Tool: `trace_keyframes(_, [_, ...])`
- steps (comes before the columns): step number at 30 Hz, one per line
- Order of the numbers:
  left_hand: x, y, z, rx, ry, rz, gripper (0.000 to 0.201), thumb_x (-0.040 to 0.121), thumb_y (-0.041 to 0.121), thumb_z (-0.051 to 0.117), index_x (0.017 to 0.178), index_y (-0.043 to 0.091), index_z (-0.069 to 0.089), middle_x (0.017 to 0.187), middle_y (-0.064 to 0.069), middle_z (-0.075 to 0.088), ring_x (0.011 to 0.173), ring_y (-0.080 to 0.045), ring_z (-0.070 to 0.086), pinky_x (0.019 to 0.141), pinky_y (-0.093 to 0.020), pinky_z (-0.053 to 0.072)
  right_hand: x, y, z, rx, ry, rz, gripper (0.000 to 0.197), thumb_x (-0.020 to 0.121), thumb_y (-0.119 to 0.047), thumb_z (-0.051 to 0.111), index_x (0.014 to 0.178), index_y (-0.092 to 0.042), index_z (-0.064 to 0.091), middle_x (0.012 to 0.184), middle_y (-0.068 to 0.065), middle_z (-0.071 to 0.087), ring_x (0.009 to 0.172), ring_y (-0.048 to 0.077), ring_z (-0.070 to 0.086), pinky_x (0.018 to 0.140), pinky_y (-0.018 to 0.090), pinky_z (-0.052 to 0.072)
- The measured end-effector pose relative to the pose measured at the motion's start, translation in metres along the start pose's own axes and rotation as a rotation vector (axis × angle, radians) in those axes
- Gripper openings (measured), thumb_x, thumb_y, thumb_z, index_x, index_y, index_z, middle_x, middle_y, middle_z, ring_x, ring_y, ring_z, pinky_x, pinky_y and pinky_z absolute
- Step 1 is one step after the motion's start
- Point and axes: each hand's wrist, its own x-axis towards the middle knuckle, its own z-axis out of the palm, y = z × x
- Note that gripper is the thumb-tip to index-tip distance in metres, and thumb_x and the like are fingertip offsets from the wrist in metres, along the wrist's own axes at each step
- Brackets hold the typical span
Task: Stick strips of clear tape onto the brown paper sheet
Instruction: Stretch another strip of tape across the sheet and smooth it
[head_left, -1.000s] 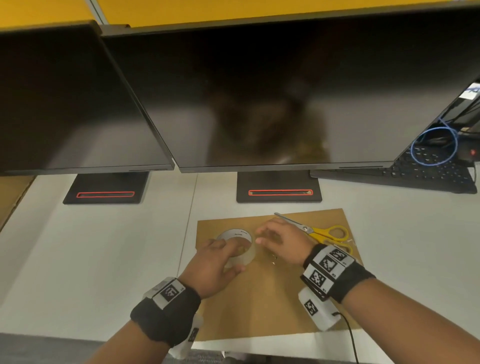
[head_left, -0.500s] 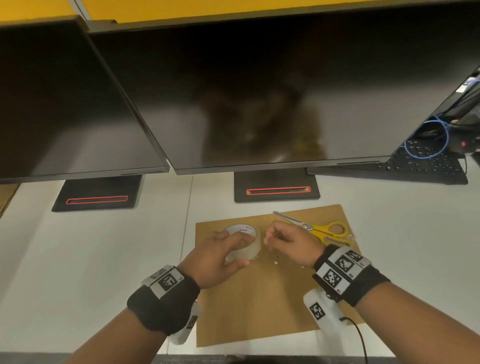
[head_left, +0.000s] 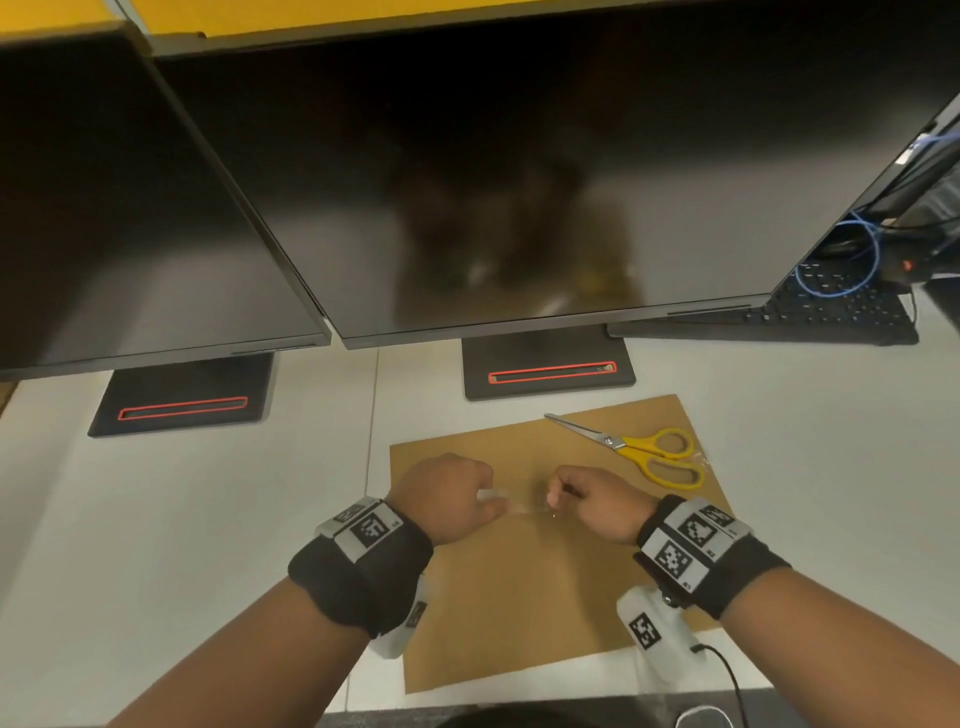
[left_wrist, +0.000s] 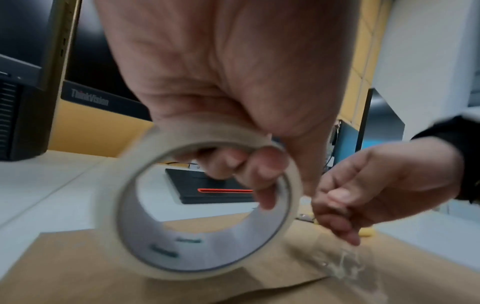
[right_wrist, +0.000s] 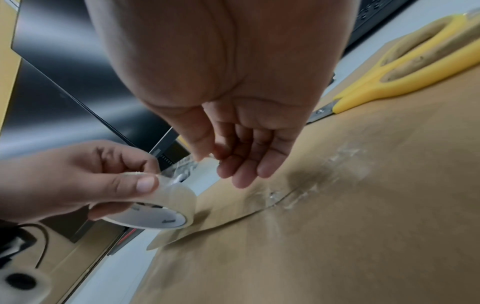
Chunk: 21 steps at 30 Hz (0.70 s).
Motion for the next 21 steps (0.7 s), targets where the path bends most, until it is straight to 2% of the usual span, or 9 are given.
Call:
trace_keyframes(3, [0.002,-0.01,-0.001,0.01,-0.013,0.001,0.041,0.083,0.065,0.051,0.082,0.025,0.058,0.087,0.004,0.066,0.082,-0.017,0.057,0.071,-0.032,0.046,-0.003,0.0,-0.002,0.002,0.056,0.008,0.029,0.092,-0.017,0.052,0.067,-0.032,0.049,0.091,0.005,0.066,0.085,0.019,0.057,0.078,0.03,0.043])
trace_keyframes(7, [-0.006,-0.025,-0.007,-0.022,0.053,0.014,0.053,0.085,0.072,0.033,0.073,0.028,0.059,0.059,0.006,0.053,0.068,-0.013,0.053,0.072,-0.03,0.044,-0.004,0.005,-0.003,0.037,0.092,0.058,0.022,0.089,-0.016,0.055,0.069,-0.026,0.056,0.098,0.006,0.07,0.094,0.022,0.062,0.087,0.033,0.046])
trace_keyframes(9, [-0.008,-0.034,-0.007,-0.02,0.093,0.075,0.051,0.086,0.07,0.028,0.075,0.032,0.058,0.056,0.007,0.051,0.064,-0.011,0.048,0.087,-0.028,0.038,-0.005,0.006,-0.004,0.035,0.092,0.065,0.018,0.089,-0.012,0.053,0.074,-0.019,0.061,0.1,0.007,0.07,0.094,0.021,0.061,0.085,0.03,0.044])
trace_keyframes(11, [-0.008,-0.041,-0.004,-0.06,0.101,0.1,0.036,0.09,0.063,0.034,0.076,0.036,0.054,0.058,0.01,0.052,0.068,-0.01,0.048,0.103,-0.025,0.027,-0.004,0.006,-0.004,0.048,0.096,0.069,0.018,0.089,-0.011,0.052,0.074,-0.018,0.061,0.099,0.007,0.07,0.094,0.021,0.061,0.084,0.029,0.044])
trace_keyframes(12, [-0.007,-0.042,-0.002,-0.077,0.114,0.107,0.033,0.09,0.061,0.038,0.073,0.036,0.052,0.055,0.008,0.049,0.068,-0.011,0.048,0.1,-0.021,0.028,-0.004,0.007,-0.003,0.04,0.094,0.071,0.02,0.089,-0.012,0.053,0.072,-0.02,0.06,0.099,0.008,0.07,0.095,0.022,0.061,0.084,0.03,0.045])
trace_keyframes(14, [-0.006,-0.038,-0.001,-0.065,0.153,0.125,0.04,0.086,0.064,0.04,0.061,0.033,0.045,0.048,0.005,0.041,0.064,-0.015,0.046,0.072,-0.02,0.036,-0.001,0.008,-0.001,-0.003,0.085,0.082,0.023,0.089,-0.014,0.053,0.069,-0.023,0.057,0.099,0.009,0.07,0.096,0.024,0.062,0.086,0.033,0.046])
trace_keyframes(15, [-0.006,-0.035,-0.002,-0.051,0.156,0.113,0.043,0.085,0.064,0.042,0.056,0.032,0.04,0.049,0.004,0.039,0.062,-0.015,0.045,0.061,-0.025,0.033,0.001,0.009,0.0,-0.025,0.082,0.091,0.022,0.089,-0.015,0.052,0.069,-0.023,0.057,0.099,0.01,0.07,0.096,0.025,0.061,0.087,0.034,0.046])
trace_keyframes(18, [-0.006,-0.03,-0.006,0.006,0.141,0.005,0.044,0.087,0.057,0.05,0.053,0.033,0.037,0.052,0.008,0.04,0.063,-0.013,0.044,0.057,-0.027,0.031,0.004,0.01,0.002,-0.06,0.086,0.092,0.018,0.089,-0.015,0.052,0.073,-0.019,0.057,0.094,0.006,0.067,0.091,0.022,0.059,0.082,0.03,0.045])
trace_keyframes(21, [-0.006,-0.027,-0.007,0.1,0.087,-0.077,0.036,0.087,0.057,0.049,0.065,0.029,0.052,0.064,0.011,0.048,0.075,-0.013,0.05,0.06,-0.026,0.033,0.006,0.012,0.008,-0.108,0.061,0.088,0.03,0.089,-0.014,0.053,0.062,-0.026,0.048,0.087,-0.002,0.057,0.082,0.015,0.052,0.071,0.023,0.039])
